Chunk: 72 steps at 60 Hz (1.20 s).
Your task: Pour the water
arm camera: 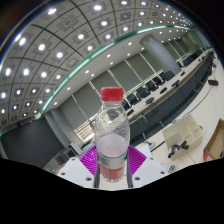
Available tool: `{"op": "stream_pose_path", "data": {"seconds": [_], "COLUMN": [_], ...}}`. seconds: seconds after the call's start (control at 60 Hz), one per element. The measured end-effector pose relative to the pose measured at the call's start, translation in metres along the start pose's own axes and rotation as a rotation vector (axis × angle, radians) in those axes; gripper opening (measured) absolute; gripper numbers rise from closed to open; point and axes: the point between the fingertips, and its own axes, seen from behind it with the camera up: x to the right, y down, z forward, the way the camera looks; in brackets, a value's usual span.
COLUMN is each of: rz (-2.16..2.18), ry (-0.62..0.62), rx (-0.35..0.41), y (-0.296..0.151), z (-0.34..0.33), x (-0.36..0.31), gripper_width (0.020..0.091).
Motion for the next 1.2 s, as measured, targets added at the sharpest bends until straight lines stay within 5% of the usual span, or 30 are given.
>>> {"op": "stream_pose_path", "data": {"seconds": [0.25,0.55,0.75,0.8,0.95,1.033,1.067,1.2], "rz": [-0.431,-0.556,-0.533,-0.530,-0.510,-0.450,-0.438,-0.473], "ry": [0.245,0.414,0.430,0.426,0.442,0.429,0.422,0.470], "rx": [0.024,-0.144,-0.209,-0.177,-0.191,-0.278,-0.287,-0.290], "y": [-0.032,0.050,0.104,0.104,0.109,0.127,0.128,0.116], "z": [-0.027,-0.046,-0.043,-0.046,-0.049,-0.052,-0.055,-0.080], "x": [0.116,0.245,0.287,0.285,0.287,0.284,0.281,0.266], "gripper_width": [0.0374,0.0374,0.0377,0.0382,0.0547,0.0868,0.0817,0.0854]}}
